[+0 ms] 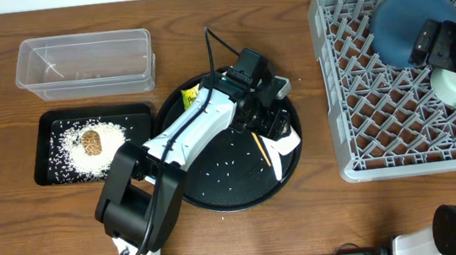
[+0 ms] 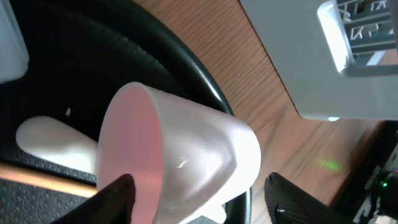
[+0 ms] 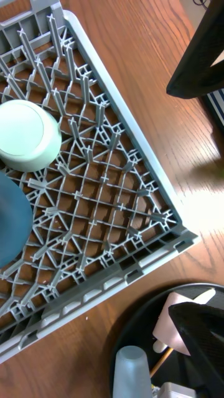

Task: Sort waste into correct bins and load items into the dishwasher rack
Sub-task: 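Grasp the pink cup with the left gripper, then lift the pink cup and carry it left over the round tray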

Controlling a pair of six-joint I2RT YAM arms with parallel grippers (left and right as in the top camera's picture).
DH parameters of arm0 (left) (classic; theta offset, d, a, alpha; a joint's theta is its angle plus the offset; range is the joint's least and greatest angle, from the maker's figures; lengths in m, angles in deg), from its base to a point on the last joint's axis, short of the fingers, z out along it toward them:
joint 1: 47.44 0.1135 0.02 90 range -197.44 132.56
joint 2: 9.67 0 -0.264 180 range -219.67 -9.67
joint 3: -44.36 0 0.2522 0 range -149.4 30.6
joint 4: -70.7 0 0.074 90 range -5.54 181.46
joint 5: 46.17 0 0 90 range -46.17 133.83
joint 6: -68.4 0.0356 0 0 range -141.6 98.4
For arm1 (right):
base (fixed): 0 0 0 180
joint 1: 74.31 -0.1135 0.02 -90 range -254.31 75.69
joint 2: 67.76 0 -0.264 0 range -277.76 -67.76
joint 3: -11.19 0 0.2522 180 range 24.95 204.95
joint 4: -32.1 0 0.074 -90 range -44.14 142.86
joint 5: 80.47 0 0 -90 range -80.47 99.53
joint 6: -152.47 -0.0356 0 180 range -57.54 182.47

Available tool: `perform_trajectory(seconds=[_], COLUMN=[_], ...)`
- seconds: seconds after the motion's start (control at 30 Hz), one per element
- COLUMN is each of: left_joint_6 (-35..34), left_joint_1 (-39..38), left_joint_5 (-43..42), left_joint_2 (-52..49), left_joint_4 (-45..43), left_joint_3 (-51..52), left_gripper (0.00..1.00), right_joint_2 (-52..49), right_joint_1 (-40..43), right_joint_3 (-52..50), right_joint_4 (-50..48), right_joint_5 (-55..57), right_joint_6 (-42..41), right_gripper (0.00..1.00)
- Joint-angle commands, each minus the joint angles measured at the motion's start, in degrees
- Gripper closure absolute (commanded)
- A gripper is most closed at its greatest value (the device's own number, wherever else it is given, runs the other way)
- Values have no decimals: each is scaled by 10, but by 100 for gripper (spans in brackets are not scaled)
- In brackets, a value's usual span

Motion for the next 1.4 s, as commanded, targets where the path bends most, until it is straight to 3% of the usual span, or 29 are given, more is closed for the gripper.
perform_trajectory(seconds=[0.0, 0.07, 0.6, 0.93, 1.37], left_joint_6=[6, 6, -14, -59, -137], left_joint_1=[-1, 0, 0, 8, 9], left_joint_5=[-7, -7, 18, -12, -45], left_joint_2=[2, 2, 4, 58, 265], left_joint_4=[2, 4, 32, 38, 58], left_joint_3=[-2, -2, -2, -3, -3], left_gripper=[43, 44, 94, 94, 94], right_joint_2=[1, 1, 1, 1, 1], right_joint_1=[1, 1, 1, 1, 1], right_joint_3=[-1, -1, -1, -1, -1], right_joint_4=[2, 2, 2, 2, 2], right_joint_5=[8, 8, 8, 8, 8], right_joint_6=[-7, -7, -7, -7, -7], right_gripper=[1, 1, 1, 1, 1])
